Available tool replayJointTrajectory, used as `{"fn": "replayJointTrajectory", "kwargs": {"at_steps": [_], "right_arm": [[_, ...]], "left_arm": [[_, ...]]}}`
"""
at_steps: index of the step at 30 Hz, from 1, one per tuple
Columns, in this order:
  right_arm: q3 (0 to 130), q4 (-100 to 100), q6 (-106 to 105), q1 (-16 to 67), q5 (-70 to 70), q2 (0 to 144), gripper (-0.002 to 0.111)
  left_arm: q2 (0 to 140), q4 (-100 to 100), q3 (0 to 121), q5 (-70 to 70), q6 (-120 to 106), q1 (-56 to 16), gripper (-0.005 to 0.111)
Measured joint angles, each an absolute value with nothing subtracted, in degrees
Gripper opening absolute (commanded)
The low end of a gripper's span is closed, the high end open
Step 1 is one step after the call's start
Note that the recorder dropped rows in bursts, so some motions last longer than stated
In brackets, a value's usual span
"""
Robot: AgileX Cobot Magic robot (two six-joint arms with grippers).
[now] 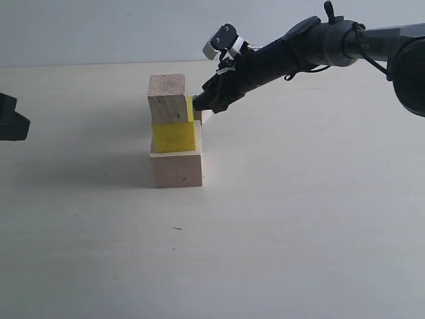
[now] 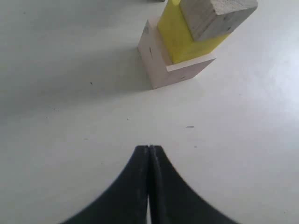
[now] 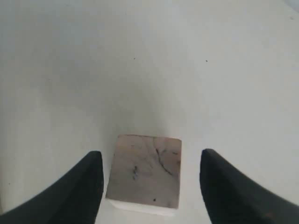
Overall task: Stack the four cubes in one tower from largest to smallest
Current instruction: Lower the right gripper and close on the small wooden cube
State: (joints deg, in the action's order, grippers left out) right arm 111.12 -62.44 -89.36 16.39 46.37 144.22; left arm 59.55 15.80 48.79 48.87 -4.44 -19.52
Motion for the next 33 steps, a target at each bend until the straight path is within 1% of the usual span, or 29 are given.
{"fn": "replayJointTrajectory", "kwargs": {"at_steps": [17, 20, 22, 23, 24, 26, 27, 30, 33], "right_arm": [[111.1, -63.5, -89.4, 16.4, 47.8, 145.6, 0.059], [111.1, -63.8, -89.4, 16.4, 47.8, 145.7, 0.056], [111.1, -64.2, -89.4, 16.4, 47.8, 145.8, 0.049], [111.1, -64.3, -89.4, 16.4, 47.8, 145.9, 0.044], [111.1, -64.4, -89.4, 16.4, 47.8, 145.9, 0.036], [111.1, -64.5, -89.4, 16.4, 47.8, 146.0, 0.025], [111.1, -64.4, -89.4, 16.4, 47.8, 146.0, 0.016], [111.1, -63.5, -89.4, 16.4, 48.1, 146.0, 0.000], [111.2, -60.4, -87.2, 16.4, 48.3, 145.5, 0.000]], "left_arm": [[59.5, 15.8, 48.8, 48.3, -4.4, -19.5, 0.000], [59.5, 15.8, 48.8, 48.3, -4.4, -19.5, 0.000], [59.5, 15.8, 48.8, 48.1, -4.4, -19.5, 0.000], [59.5, 15.8, 48.8, 48.1, -4.4, -19.5, 0.000], [59.5, 15.8, 48.8, 48.1, -4.4, -19.5, 0.000], [59.5, 15.8, 48.8, 48.1, -4.4, -19.5, 0.000], [59.5, 15.8, 48.8, 48.1, -4.4, -19.5, 0.000], [59.5, 15.8, 48.8, 48.1, -4.4, -19.5, 0.000], [59.5, 15.8, 48.8, 48.0, -4.4, -19.5, 0.000]]}}
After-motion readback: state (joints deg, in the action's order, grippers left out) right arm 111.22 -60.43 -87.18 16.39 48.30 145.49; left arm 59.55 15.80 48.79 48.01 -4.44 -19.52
